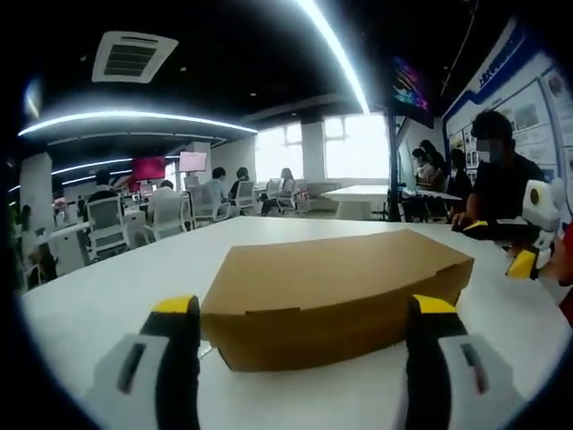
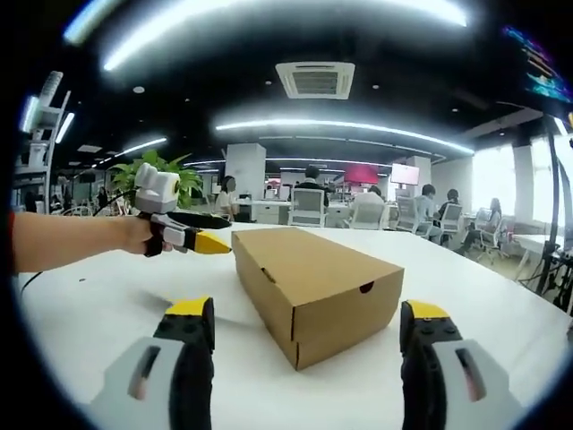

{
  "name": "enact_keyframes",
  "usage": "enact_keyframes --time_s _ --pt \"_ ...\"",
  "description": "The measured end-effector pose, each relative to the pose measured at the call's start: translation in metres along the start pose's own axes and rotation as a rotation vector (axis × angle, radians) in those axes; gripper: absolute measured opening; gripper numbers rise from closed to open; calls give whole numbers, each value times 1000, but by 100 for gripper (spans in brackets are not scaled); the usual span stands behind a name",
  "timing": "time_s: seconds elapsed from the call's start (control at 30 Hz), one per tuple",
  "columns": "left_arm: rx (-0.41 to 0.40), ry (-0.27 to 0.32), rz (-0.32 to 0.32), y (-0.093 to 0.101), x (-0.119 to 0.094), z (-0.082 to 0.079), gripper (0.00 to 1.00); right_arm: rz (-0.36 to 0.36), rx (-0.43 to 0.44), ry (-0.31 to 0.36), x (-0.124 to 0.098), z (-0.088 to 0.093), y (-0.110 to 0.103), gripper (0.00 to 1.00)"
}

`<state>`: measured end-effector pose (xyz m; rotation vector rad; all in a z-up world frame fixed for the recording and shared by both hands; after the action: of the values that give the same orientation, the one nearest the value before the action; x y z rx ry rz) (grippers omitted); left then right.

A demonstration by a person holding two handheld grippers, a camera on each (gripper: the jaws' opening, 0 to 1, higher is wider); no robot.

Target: Operate the shoe box by opening the lid, removing the specified soft item, and placing it in the target area until the item is outside and the box remains undamaged.

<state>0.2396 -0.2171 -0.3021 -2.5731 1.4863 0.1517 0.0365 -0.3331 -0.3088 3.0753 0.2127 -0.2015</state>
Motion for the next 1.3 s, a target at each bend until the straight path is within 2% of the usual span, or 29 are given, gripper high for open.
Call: enact_keyframes --time_s 0.07,0.17,0.23,0.33,0.43,0.57,0.67,0.73,0.77,0.87,0.9,1.0,1.07,1.13,1.3 --pt "12 -17 -2 -4 1 3 99 6 -3 3 -1 0 -1 82" --pt "-6 -14 -4 -10 2 5 97 2 4 3 2 -1 -4 89" --pt "-31 -11 -12 -16 3 8 97 0 8 -6 5 -1 -3 90" --pt "-54 8 -10 -12 3 5 96 0 27 -22 9 0 1 93" --pt "-46 2 -12 -10 7 7 96 11 50 -30 16 6 7 94" --pt "-72 33 3 2 6 0 96 11 67 -47 16 11 8 93" --pt "-72 32 -2 5 5 -2 94 18 71 -56 18 16 10 90" --pt "-10 -6 -32 0 7 2 94 30 89 -70 17 23 12 88" --pt "-4 -13 -48 -5 8 2 97 29 93 -71 19 24 11 88" --pt "-16 8 -63 -13 9 -1 96 24 94 -79 22 28 8 88" --pt "-33 15 -62 -23 12 1 94 23 89 -78 21 26 7 88" --pt "-46 18 -56 -18 14 3 94 32 84 -66 21 25 8 88" --pt "-22 2 -55 -15 16 4 94 42 83 -66 22 26 11 87" --pt "-12 -11 -59 -25 18 11 94 28 100 -65 25 26 11 85" --pt "-41 -11 -34 -26 20 12 93 26 88 -63 27 24 8 85"
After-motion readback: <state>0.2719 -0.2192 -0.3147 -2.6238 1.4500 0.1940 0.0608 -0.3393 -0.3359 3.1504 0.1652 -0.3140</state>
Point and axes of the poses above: the point that each gripper's makers call its tool centre point, and the gripper's own axes: x roughly forward along the fingers, y roughly to its right, z roughly out of its underside, the point moved 1 cm from there along -x, roughly backward along the fingers, and after that the axes turned 11 degrees about -z, right-handed, at the moved point
